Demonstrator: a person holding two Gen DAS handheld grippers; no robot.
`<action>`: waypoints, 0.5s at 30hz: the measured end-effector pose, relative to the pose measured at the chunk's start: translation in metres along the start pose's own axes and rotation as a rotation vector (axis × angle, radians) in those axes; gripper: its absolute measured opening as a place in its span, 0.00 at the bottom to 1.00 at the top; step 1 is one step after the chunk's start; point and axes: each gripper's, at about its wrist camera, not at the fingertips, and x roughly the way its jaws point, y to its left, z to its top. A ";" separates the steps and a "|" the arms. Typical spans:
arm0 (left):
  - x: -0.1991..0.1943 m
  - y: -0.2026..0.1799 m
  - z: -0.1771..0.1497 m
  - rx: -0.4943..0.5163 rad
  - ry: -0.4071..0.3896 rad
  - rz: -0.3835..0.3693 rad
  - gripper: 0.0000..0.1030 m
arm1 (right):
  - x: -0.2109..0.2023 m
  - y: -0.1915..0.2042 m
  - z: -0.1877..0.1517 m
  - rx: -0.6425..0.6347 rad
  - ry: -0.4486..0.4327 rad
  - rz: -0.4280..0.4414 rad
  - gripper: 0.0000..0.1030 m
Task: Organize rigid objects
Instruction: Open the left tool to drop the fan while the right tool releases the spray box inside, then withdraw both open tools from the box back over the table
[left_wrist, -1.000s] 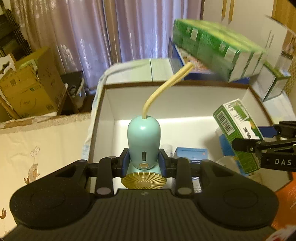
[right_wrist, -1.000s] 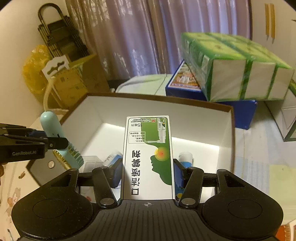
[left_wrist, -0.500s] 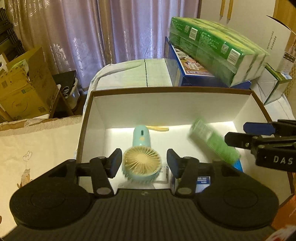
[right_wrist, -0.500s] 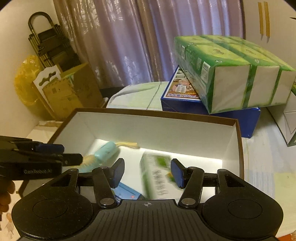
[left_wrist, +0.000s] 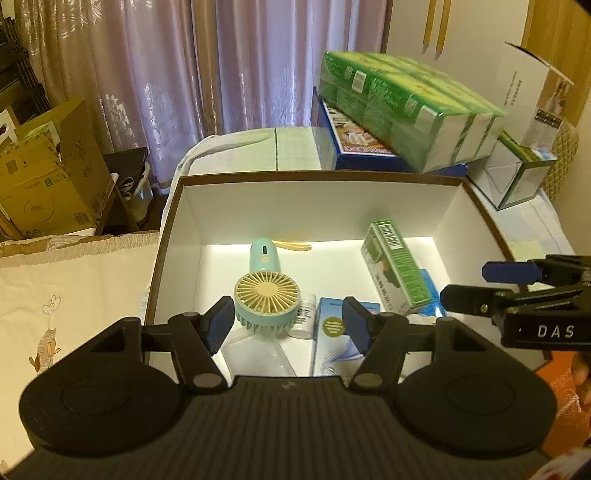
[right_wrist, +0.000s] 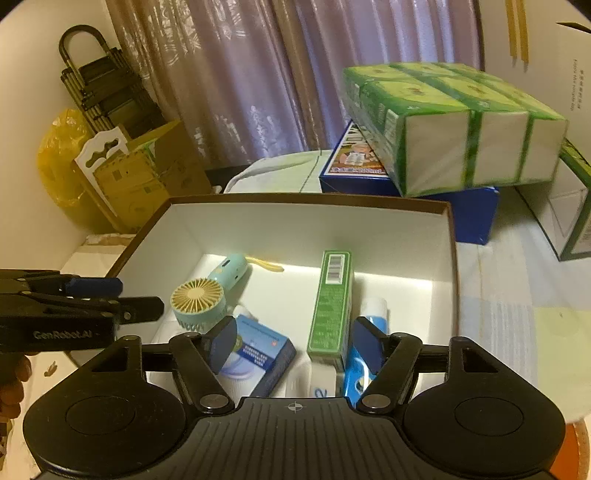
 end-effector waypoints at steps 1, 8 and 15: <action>-0.004 -0.001 -0.001 -0.004 -0.003 -0.003 0.59 | -0.004 0.001 -0.002 0.000 -0.002 -0.001 0.67; -0.031 -0.015 -0.017 0.006 -0.007 -0.009 0.59 | -0.035 0.004 -0.016 0.004 -0.034 -0.003 0.73; -0.056 -0.032 -0.032 0.003 -0.025 -0.024 0.59 | -0.065 0.004 -0.031 0.024 -0.058 0.001 0.74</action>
